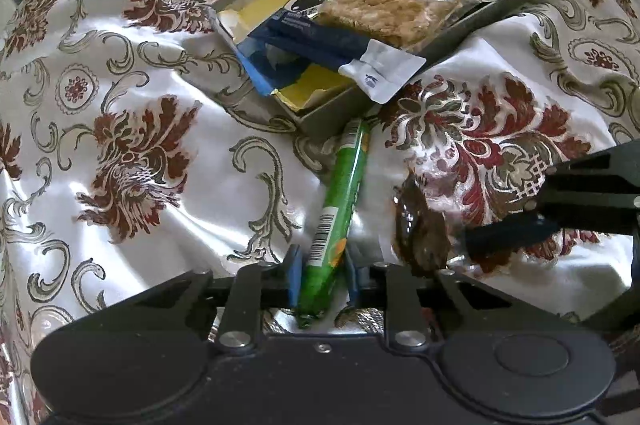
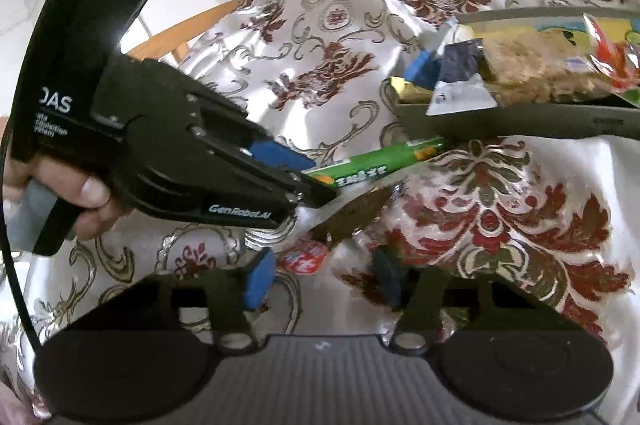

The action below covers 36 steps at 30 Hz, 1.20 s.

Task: Organize snacks
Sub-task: 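Close the left tool on the green stick snack while the right tool grasps the brown wrapped candy, then carry the green stick with the left tool while the right tool carries the candy over the tray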

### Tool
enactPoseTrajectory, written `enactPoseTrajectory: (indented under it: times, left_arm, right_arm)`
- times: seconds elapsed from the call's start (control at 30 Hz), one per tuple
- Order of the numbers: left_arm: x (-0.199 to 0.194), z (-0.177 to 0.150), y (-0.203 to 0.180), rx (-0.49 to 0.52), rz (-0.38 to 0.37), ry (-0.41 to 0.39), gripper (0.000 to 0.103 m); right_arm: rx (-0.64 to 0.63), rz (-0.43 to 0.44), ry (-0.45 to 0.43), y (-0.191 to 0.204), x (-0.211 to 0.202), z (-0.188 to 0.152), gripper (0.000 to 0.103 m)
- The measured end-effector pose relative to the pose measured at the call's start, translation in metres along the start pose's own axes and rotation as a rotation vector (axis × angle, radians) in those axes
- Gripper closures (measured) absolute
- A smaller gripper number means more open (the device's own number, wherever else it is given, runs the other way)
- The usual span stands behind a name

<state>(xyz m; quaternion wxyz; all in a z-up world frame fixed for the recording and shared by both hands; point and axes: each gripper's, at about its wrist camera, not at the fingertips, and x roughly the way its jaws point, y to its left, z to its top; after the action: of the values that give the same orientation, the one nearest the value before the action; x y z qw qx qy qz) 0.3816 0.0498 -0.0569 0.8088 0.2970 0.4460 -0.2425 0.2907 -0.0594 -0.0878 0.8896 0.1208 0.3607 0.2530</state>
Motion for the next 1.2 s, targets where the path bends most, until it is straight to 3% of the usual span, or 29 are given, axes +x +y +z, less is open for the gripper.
enactPoseTrajectory:
  times: [0.17, 0.23, 0.43, 0.6, 0.93, 1.2]
  left_arm:
    - [-0.004, -0.001, -0.007, -0.027, 0.031, 0.011, 0.081]
    - [-0.008, -0.002, -0.007, -0.062, 0.035, 0.025, 0.081]
    - [-0.027, -0.011, -0.003, -0.209, 0.036, 0.052, 0.082]
    - [-0.048, -0.025, -0.002, -0.356, 0.018, 0.037, 0.084]
    - [-0.072, -0.033, -0.017, -0.452, -0.010, 0.071, 0.085]
    - [-0.090, -0.041, -0.011, -0.700, -0.130, 0.077, 0.085]
  right_arm:
    - [0.001, 0.002, -0.007, 0.001, -0.004, -0.001, 0.066]
    - [0.000, 0.010, -0.008, 0.002, -0.006, -0.001, 0.080]
    - [-0.009, 0.016, -0.013, 0.007, -0.014, -0.002, 0.090]
    - [-0.039, -0.008, -0.037, 0.012, -0.028, -0.003, 0.093]
    - [-0.093, -0.061, -0.080, 0.018, -0.063, -0.011, 0.098]
    - [-0.108, -0.074, -0.101, 0.019, -0.082, -0.015, 0.102]
